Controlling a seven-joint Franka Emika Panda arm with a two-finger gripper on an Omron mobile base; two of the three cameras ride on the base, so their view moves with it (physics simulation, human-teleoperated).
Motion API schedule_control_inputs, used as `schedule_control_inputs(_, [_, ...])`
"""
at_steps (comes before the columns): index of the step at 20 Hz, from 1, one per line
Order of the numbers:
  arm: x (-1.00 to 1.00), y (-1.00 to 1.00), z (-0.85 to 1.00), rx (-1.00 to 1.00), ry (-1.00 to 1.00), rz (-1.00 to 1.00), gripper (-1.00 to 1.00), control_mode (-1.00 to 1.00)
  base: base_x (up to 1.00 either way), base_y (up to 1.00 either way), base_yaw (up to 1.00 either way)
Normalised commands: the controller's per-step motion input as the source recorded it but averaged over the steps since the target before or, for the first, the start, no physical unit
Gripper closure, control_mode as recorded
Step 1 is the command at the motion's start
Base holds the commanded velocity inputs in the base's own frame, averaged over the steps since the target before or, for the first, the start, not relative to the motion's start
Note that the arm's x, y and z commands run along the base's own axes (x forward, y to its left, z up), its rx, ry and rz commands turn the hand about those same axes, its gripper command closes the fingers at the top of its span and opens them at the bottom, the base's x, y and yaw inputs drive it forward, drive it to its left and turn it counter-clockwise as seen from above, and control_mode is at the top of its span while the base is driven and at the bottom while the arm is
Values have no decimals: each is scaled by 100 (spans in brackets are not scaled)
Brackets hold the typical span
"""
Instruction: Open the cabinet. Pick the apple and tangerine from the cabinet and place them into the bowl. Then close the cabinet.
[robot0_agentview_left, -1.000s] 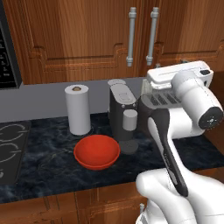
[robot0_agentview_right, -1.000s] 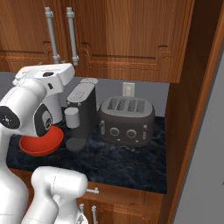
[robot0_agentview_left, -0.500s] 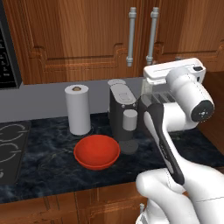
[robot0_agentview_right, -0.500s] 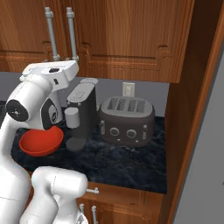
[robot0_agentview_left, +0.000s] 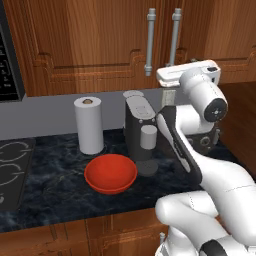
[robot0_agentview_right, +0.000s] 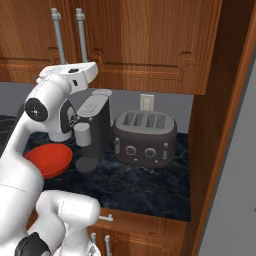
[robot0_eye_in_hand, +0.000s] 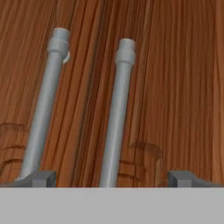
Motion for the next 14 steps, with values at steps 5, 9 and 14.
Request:
schedule_control_inputs(5, [62, 0, 0, 0, 4, 0, -100, -100, 0, 0, 0])
schedule_control_inputs(9, [62, 0, 0, 0, 4, 0, -100, -100, 0, 0, 0])
schedule_control_inputs(14, [67, 0, 0, 0, 2, 0, -100, -100, 0, 0, 0])
